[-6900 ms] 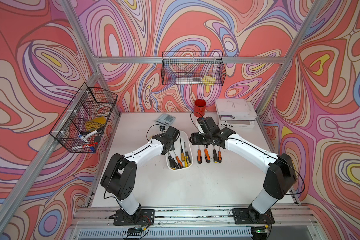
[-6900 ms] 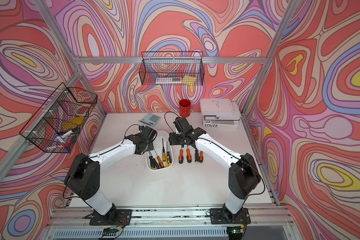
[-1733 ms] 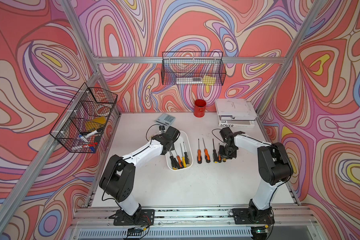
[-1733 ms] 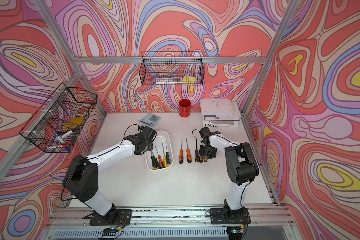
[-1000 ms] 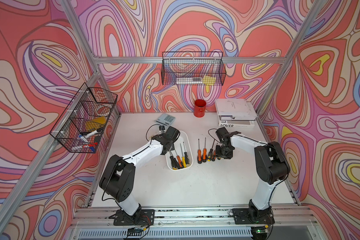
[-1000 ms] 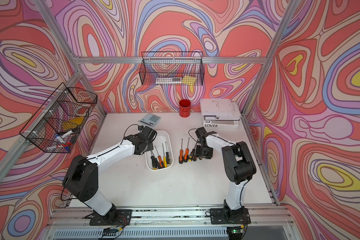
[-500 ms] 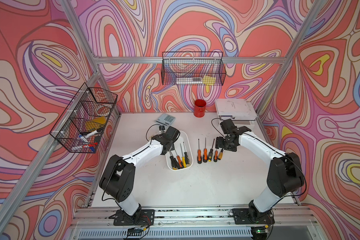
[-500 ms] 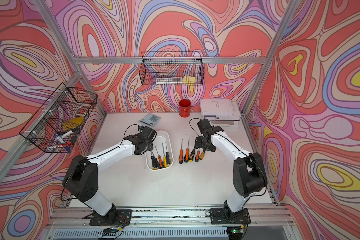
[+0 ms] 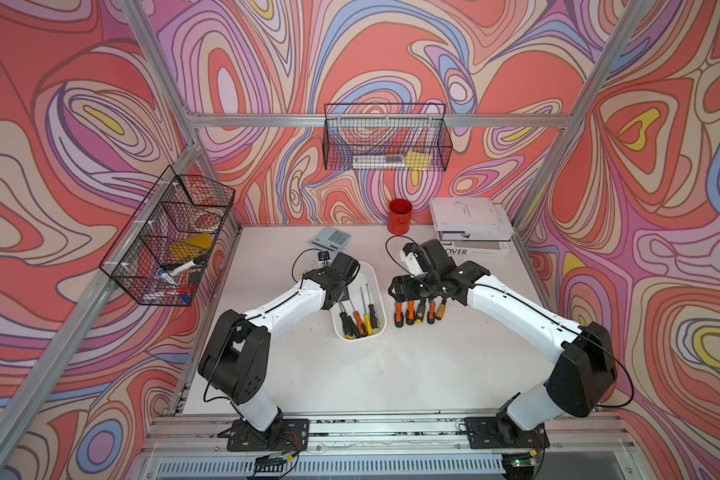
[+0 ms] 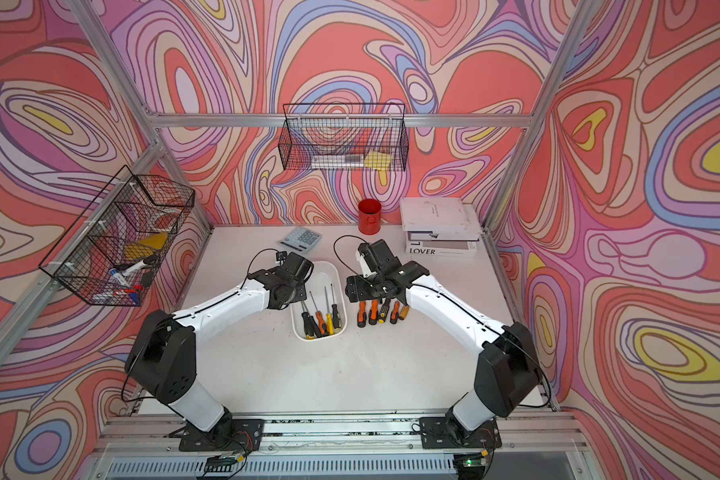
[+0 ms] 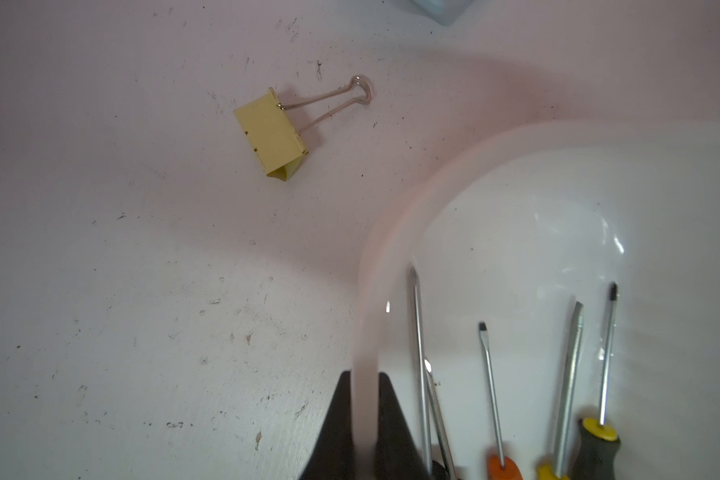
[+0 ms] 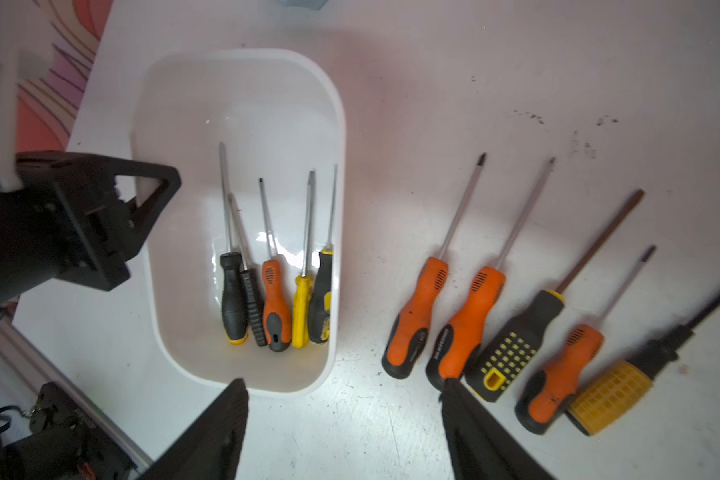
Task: Take out the screwdriver from the storage box
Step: Pick up the screwdriver from the storage box.
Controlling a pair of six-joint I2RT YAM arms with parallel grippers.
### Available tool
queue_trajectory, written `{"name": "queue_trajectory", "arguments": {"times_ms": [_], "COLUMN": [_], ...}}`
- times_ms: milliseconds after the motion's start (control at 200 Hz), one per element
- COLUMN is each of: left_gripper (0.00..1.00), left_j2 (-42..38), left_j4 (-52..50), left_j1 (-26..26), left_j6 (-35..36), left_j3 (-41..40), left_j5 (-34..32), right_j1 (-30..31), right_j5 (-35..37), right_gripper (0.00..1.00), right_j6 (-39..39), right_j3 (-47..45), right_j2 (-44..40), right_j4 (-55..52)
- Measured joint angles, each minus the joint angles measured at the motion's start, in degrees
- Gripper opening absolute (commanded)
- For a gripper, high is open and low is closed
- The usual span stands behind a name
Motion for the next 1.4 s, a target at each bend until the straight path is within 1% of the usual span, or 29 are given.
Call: {"name": "queue_trajectory", "arguments": {"times_ms": [185,265,326,491,836,962,1047,1187,1402], "left_gripper": [0.0,0.0,0.0,0.0,0.0,0.0,0.0,0.0,0.0], "left_j2": [0.0,-0.02,-0.02,-0.59,-1.11,-1.11,-1.11,-1.11,-1.14], "left_j4": [0.0,0.0,0.0,0.0,-0.02,-0.04,-0.04,-0.15,-0.17], "left_j1": [0.0,0.0,0.0,0.0,0.0,0.0,0.0,0.0,0.15], "left_j6": [-0.04,-0.13,-0.13,-0.13,-0.11,-0.11,-0.11,-0.11,-0.09], "left_j3": [0.0,0.0,0.0,0.0,0.0,0.0,0.0,0.0,0.0], "left_j5": [0.0,0.0,0.0,-0.02,-0.02,-0.02,0.0,-0.09,-0.48], "right_j1": [5.9,7.08,7.39,7.93,10.12,10.1,10.1,10.1,10.12], "right_j5": [-4.42,-5.49,-5.9,-6.67,-7.19,-6.71,-6.62,-6.38,-4.94], "right_gripper": [0.67,0.61,0.58,0.54,0.52,0.49,0.44,0.39,0.37], "right_j6": [-0.48,-0.33,0.17,2.01,6.25,7.43,8.22,9.33,11.02], "right_j3": [-0.15,-0.15,-0.2,-0.94,-2.34,-2.36,-2.34,-2.03,-0.7], "right_j2": [2.75,4.83,6.6,10.14,18.25,19.87,20.85,23.06,23.76], "right_j4": [5.07,6.67,7.78,10.08,15.19,16.46,17.64,18.88,19.19]}}
